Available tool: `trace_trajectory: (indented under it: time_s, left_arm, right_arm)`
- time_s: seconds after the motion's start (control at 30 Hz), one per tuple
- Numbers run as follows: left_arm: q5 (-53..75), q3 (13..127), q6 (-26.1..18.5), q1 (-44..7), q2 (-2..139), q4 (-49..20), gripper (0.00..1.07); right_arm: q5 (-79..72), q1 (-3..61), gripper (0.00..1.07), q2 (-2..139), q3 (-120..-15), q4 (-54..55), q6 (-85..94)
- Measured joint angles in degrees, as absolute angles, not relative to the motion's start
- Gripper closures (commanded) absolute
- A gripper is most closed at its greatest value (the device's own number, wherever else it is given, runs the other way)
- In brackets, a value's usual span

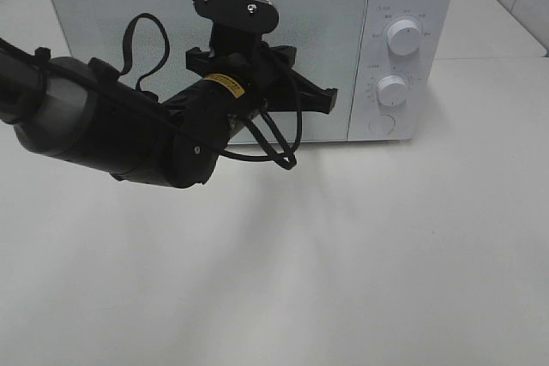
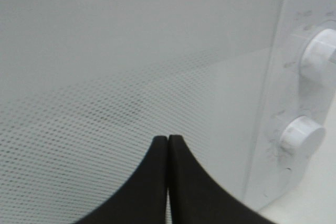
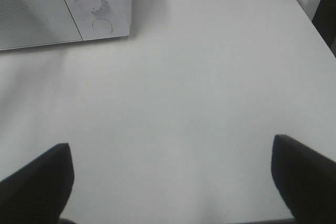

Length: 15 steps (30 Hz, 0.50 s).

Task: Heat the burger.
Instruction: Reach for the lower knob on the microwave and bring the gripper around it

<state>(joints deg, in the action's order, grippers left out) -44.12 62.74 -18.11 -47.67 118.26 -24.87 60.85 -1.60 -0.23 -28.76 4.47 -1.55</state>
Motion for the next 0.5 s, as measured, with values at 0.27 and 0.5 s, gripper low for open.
trace_trajectory:
  time_s: [0.27,0.5]
  left_arm:
    - [-26.4,62.7,-20.4,-51.3,110.2,-23.6,1.07]
    - [-5.5,62.7,-20.6,-51.6,104.2,-20.9,1.07]
  right_arm:
    - [60.8,-1.6,0.09,-0.2,-28.8,4.5,-1.5]
    - [60.8,-1.6,0.09,-0.2,-28.8,4.5,-1.5]
